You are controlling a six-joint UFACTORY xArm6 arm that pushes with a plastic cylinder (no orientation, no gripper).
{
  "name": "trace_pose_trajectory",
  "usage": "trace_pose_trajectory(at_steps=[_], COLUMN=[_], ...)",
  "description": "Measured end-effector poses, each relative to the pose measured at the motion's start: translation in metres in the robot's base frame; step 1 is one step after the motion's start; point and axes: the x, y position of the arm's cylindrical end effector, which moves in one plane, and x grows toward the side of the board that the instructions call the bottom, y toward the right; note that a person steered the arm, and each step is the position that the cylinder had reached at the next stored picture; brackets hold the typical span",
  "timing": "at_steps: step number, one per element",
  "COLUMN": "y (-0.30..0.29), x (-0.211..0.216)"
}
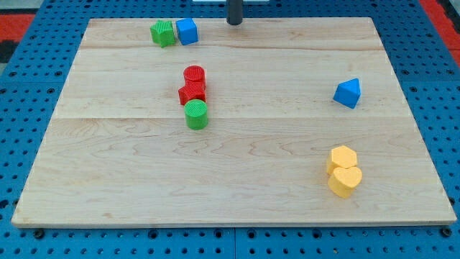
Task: Push the blue cube on top of the blue triangle
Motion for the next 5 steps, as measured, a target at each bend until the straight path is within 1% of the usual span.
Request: trace_pose_trajectory(at_steps=[1,5], y=[-0.022,-0.059], x=[-0.001,-0.001])
